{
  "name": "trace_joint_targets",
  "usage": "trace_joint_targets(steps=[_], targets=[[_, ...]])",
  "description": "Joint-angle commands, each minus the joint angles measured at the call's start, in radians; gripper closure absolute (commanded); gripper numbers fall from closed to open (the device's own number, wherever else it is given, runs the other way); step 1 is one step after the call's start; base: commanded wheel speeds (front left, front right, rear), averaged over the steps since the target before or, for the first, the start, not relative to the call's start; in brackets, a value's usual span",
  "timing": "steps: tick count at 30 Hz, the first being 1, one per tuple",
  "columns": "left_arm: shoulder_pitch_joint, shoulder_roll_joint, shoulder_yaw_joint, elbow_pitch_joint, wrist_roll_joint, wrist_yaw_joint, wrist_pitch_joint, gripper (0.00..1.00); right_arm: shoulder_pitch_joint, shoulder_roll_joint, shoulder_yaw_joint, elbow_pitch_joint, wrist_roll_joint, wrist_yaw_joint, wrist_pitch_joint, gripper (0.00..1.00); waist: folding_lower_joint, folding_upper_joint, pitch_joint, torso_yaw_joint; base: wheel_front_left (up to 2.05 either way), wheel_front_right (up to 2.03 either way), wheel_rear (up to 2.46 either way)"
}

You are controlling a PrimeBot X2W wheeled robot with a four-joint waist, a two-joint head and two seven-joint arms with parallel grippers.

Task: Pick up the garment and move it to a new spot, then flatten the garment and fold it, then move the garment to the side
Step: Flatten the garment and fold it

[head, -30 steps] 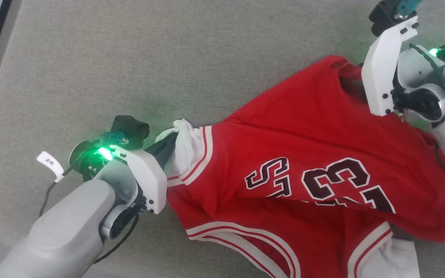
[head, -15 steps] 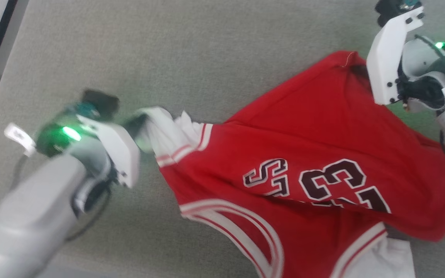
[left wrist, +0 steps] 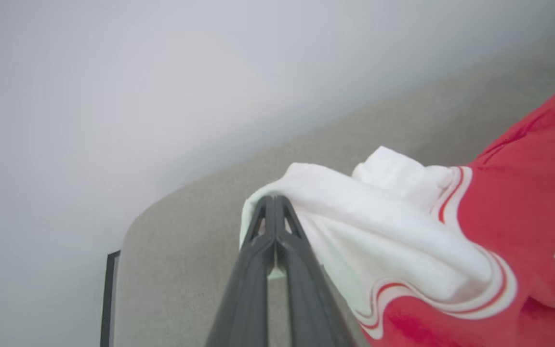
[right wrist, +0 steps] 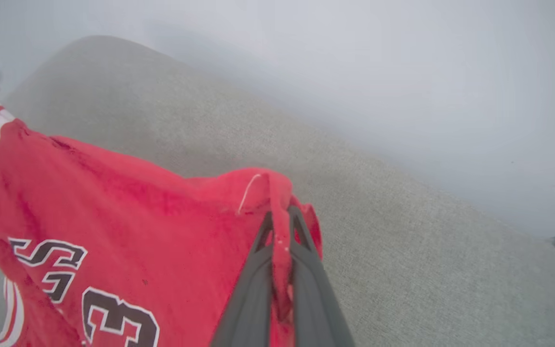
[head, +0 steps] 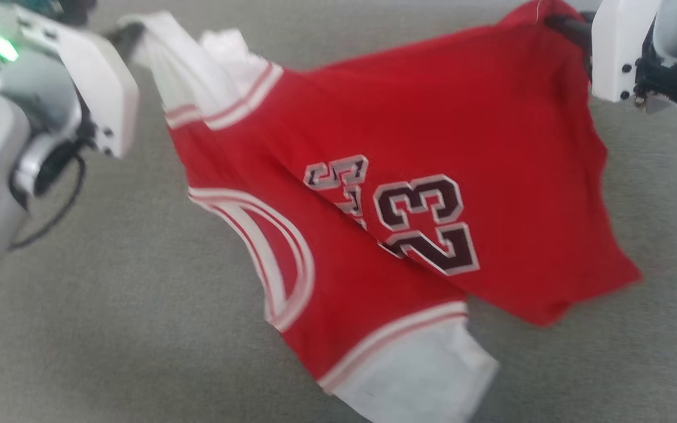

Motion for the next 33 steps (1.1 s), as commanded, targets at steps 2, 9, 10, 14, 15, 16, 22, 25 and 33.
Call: trace_joint_targets(steps=[2, 9, 10, 14, 15, 16, 22, 25, 33], targets=[[-0.053, 0.012, 0.002, 0.014, 0.018, -0.008, 0.023, 1.0, -0.022, -0.006, -0.007, -0.012, 0.006, -0.001, -0.021, 1.0, 0.0, 0.0, -0.045, -0.045, 0.0, 0.0, 0.0], [-0.187, 0.014, 0.01, 0.083, 0.049, -0.038, 0.054, 1.0, -0.056, -0.013, -0.022, -0.016, 0.014, -0.001, -0.066, 1.0, 0.0, 0.0, -0.108, -0.109, 0.0, 0.0, 0.0], [-0.204, 0.011, 0.007, 0.094, 0.054, -0.046, 0.055, 1.0, -0.061, -0.013, -0.024, -0.014, 0.017, -0.001, -0.067, 1.0, 0.0, 0.0, -0.116, -0.116, 0.0, 0.0, 0.0], [-0.262, -0.004, 0.005, 0.148, 0.063, -0.062, 0.063, 1.0, -0.078, -0.015, -0.028, -0.015, 0.02, -0.001, -0.077, 1.0, 0.0, 0.0, -0.144, -0.141, 0.0, 0.0, 0.0], [-0.276, -0.007, 0.004, 0.161, 0.065, -0.067, 0.065, 1.0, -0.084, -0.016, -0.029, -0.015, 0.021, -0.001, -0.081, 1.0, 0.0, 0.0, -0.149, -0.146, 0.0, 0.0, 0.0], [-0.288, -0.009, 0.002, 0.175, 0.068, -0.072, 0.067, 1.0, -0.089, -0.016, -0.03, -0.015, 0.021, -0.001, -0.083, 1.0, 0.0, 0.0, -0.153, -0.152, 0.0, 0.0, 0.0], [-0.358, -0.034, 0.0, 0.244, 0.077, -0.096, 0.061, 1.0, -0.128, -0.027, -0.034, -0.013, 0.002, -0.001, -0.097, 1.0, 0.0, 0.0, -0.153, -0.173, 0.0, 0.0, 0.0], [-0.394, -0.047, 0.0, 0.28, 0.093, -0.099, 0.034, 1.0, -0.154, -0.03, -0.041, 0.0, -0.016, -0.001, -0.124, 1.0, 0.0, 0.0, -0.131, -0.178, 0.0, 0.0, 0.0], [-0.586, -0.107, 0.001, 0.413, 0.216, -0.059, -0.205, 1.0, -0.301, 0.006, -0.065, 0.112, -0.127, -0.002, -0.31, 1.0, 0.0, 0.0, 0.03, -0.185, 0.0, 0.0, 0.0]])
